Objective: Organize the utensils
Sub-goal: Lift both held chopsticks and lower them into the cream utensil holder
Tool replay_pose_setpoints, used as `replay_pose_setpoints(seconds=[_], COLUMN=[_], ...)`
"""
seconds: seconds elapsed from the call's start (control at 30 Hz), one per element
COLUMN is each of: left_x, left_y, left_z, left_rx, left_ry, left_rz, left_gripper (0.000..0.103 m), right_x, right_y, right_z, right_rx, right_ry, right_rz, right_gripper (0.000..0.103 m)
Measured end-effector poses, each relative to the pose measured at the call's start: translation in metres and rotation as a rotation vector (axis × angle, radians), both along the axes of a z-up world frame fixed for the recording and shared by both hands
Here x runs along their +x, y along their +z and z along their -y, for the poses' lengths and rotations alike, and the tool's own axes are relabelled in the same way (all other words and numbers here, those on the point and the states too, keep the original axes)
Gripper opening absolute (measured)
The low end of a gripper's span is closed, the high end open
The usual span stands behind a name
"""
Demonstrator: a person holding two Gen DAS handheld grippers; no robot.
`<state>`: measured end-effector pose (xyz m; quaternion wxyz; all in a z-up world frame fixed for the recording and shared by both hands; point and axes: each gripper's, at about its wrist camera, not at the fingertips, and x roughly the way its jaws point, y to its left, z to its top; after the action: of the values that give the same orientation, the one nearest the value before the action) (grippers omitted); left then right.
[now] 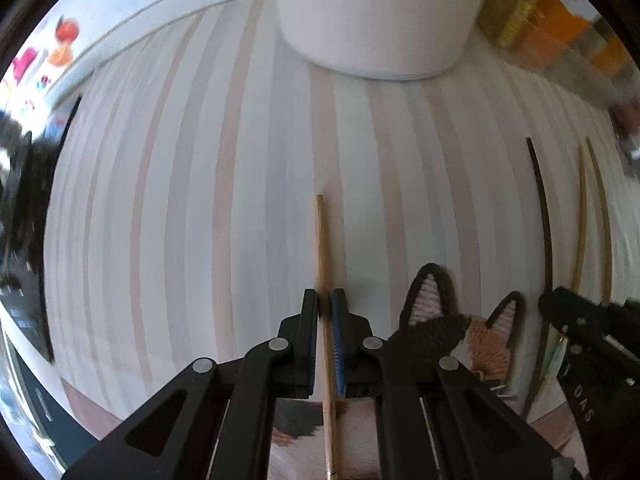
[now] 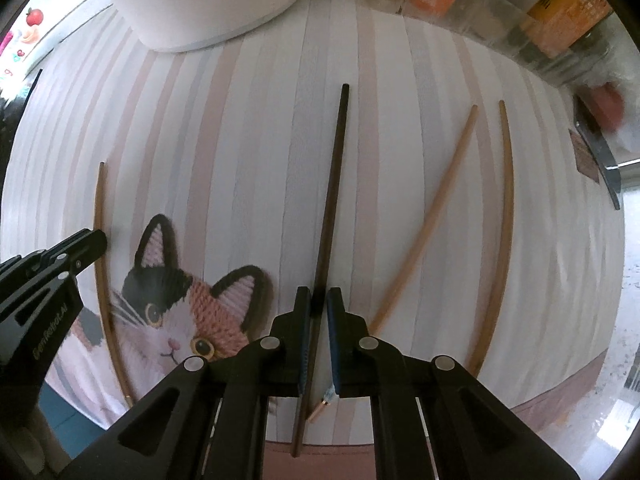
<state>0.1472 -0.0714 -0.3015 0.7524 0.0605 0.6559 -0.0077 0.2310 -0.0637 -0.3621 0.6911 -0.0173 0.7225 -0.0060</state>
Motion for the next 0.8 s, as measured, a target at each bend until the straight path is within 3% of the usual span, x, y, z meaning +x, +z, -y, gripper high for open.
replay_pose_setpoints(seconds=[0.23,0.6,0.8], left_x=[0.003,0.007,0.003], left_y=[-0.001,-0.001,0.025], left_z=[0.006,0.003,-0.007], left_rx=[-0.015,-0.034,-0.048], left_ry=[0.017,0.010,0.010], left_rz=[-0.012,-0.044,0.024], left_gripper=[0.005,0.004,0.004], right_x=[0.000,0.026,0.033], right_y=[0.000,0.009,0.008], right_z=[-0.019,-0.009,0.002], right_rx=[-0.010,-0.009,0.047], right_ry=[0.022,0.015,-0.020], right_rz=[0.008,-0.034,-0.020], right_gripper=[0.007,0.008,0.006])
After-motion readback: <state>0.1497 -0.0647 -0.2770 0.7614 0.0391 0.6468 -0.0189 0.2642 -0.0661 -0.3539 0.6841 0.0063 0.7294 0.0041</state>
